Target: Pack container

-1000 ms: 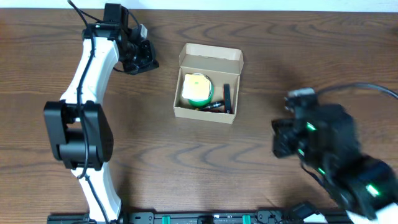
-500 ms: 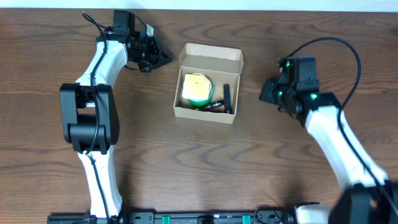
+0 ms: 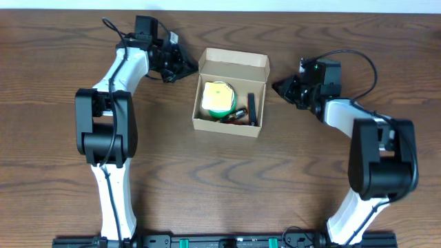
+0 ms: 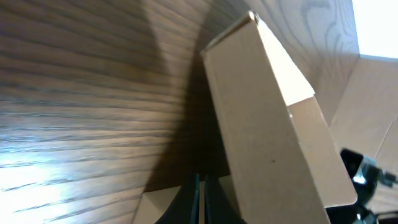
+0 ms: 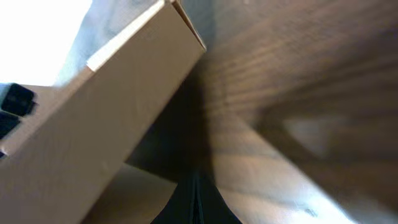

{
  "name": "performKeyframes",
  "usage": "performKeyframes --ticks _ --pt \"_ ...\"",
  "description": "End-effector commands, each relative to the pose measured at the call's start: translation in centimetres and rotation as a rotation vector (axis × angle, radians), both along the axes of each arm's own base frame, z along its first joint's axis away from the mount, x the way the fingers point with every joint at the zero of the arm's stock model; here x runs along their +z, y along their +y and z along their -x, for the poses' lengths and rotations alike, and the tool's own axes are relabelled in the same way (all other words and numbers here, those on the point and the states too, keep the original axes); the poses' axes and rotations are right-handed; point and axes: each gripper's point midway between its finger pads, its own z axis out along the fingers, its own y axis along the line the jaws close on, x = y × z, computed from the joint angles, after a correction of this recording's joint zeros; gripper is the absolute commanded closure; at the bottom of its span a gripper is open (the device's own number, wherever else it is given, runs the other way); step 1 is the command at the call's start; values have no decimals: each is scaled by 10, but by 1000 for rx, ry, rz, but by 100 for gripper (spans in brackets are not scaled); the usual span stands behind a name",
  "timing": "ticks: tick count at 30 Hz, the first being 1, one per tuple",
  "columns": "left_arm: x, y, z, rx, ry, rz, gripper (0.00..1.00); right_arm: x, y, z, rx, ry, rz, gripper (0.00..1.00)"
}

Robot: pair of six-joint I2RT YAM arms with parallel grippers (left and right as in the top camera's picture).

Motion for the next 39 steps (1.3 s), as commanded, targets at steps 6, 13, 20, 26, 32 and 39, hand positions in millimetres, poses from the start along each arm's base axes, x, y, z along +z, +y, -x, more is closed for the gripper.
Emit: performKeyframes --ticks 6,13,20,26,32,39 --pt "2 -4 0 -3 -2 18 93 4 32 -14 1 10 -178 98" --pt "14 -12 -5 -32 -47 80 92 24 42 -25 35 -55 -199 99" --pt "33 -21 -9 -76 -106 173 94 57 50 -30 135 -200 -264 99" --pt "63 -24 -8 -138 -171 292 94 78 56 -21 261 -299 -305 99" --pt "105 -26 -3 -196 -304 291 94 104 62 -8 399 -413 -354 99" --pt "142 -20 21 -264 -404 193 94 112 69 9 509 -416 -401 99"
